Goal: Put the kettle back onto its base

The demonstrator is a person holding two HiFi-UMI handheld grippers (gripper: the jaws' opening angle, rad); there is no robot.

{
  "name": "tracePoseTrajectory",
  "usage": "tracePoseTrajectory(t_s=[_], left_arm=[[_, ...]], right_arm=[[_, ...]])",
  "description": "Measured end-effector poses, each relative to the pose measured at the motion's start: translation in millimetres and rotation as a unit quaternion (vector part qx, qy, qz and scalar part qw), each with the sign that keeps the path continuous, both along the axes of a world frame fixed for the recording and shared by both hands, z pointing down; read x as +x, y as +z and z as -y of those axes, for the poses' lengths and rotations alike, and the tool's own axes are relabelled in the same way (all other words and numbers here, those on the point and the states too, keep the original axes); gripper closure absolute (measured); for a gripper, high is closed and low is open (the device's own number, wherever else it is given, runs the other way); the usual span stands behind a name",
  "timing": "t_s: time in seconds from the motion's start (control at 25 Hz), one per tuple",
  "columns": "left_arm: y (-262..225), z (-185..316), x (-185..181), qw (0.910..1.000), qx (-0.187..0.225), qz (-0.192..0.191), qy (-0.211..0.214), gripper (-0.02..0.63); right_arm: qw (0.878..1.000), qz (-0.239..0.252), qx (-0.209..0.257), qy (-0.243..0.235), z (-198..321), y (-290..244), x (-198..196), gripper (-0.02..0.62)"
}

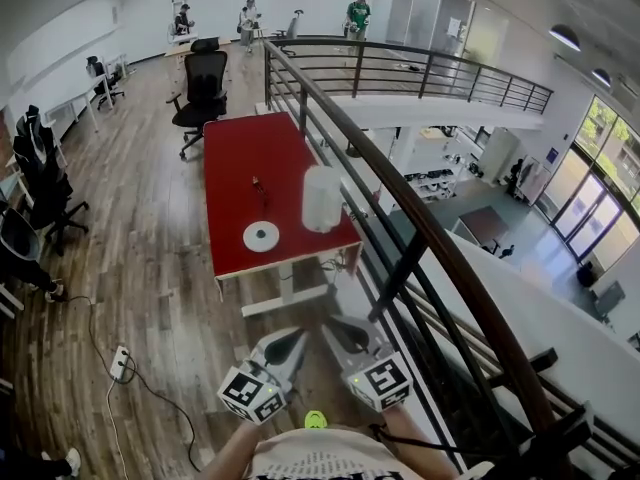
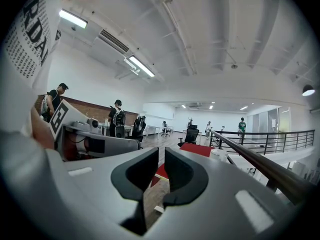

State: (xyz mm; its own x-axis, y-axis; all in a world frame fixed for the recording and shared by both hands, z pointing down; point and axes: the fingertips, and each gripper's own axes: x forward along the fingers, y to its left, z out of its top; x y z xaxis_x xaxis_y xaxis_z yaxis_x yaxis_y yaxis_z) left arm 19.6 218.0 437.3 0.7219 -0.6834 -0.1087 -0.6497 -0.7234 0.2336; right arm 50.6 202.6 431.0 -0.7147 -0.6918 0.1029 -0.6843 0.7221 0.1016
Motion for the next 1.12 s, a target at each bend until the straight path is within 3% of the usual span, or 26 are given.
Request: tracePoseTrajectory(t_s=[0.64, 1.12], left_arm=[[18, 31, 32, 0.9999, -0.003, 0.003, -0.014, 0.614], [16, 70, 8, 0.9995, 0.001, 0.019, -0.027, 0.614]], right_arm=[[0.999, -0.014, -0.015, -0.028, 27, 24, 23, 0.563], [0.999, -0.004, -0.029, -0.028, 64, 24, 3, 0.563]])
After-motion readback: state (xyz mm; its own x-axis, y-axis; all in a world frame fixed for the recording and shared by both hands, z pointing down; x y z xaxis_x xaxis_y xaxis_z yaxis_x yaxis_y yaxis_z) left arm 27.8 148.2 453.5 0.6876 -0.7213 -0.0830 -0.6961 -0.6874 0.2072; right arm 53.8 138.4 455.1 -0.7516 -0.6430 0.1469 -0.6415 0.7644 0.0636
